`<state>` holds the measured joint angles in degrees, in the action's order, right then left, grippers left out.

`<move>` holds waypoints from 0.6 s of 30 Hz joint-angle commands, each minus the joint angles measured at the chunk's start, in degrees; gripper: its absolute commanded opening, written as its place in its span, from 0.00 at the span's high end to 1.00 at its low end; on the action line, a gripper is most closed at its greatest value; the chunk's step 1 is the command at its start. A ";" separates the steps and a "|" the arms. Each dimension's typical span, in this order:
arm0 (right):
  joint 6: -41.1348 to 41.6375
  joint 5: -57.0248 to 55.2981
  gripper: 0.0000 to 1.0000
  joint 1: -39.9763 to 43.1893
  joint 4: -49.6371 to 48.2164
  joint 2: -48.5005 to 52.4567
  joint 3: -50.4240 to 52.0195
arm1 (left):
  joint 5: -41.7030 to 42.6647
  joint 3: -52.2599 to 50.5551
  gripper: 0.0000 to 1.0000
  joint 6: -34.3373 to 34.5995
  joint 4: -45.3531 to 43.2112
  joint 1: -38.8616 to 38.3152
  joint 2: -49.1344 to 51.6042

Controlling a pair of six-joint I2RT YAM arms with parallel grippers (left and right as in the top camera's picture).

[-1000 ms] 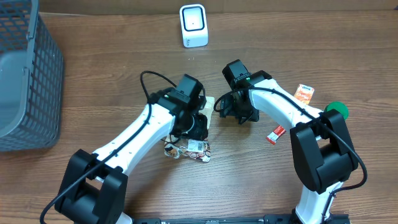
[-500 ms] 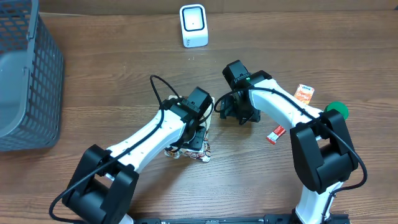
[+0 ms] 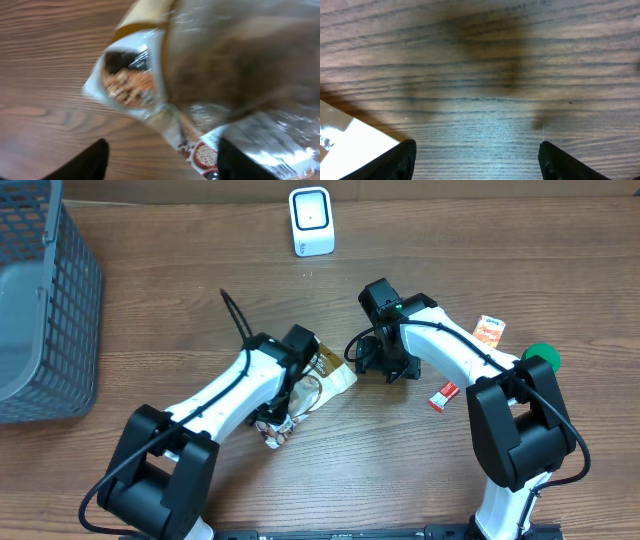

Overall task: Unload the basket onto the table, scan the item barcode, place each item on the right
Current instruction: 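Drag the PanTree bag with the left gripper toward the right gripper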

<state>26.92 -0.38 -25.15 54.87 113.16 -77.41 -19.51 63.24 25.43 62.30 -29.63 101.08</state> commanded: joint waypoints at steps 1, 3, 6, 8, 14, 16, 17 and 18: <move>-0.35 1.16 0.21 0.15 -0.04 -0.96 0.22 | -4.09 1.16 0.32 3.54 -0.17 2.95 0.59; -0.37 1.60 0.21 0.15 -0.04 -0.96 0.22 | -2.19 2.19 0.31 3.52 -0.11 4.52 0.50; -0.39 1.60 0.21 0.15 -0.02 -0.96 0.22 | 2.03 4.74 0.28 2.75 0.33 7.13 0.44; -0.37 1.79 0.21 0.15 0.15 -0.96 0.22 | 5.27 6.80 0.28 0.94 0.74 8.59 0.44; -0.37 3.10 0.21 0.13 0.26 -0.96 0.22 | 16.35 13.49 0.27 -0.28 4.26 14.58 0.42; -0.48 4.22 0.21 0.13 0.35 -0.96 0.22 | 21.07 13.64 0.17 -1.29 4.13 16.31 0.42; -1.79 5.88 0.21 0.11 -0.02 -0.96 0.22 | 22.29 13.64 0.13 -1.40 4.15 16.94 0.44; -4.72 8.70 0.21 0.07 -0.92 -0.96 0.22 | 23.65 13.60 0.12 -1.84 4.13 17.59 0.44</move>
<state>26.65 3.01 -25.15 55.16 113.16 -77.41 -5.08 75.88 25.58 66.11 -14.17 101.08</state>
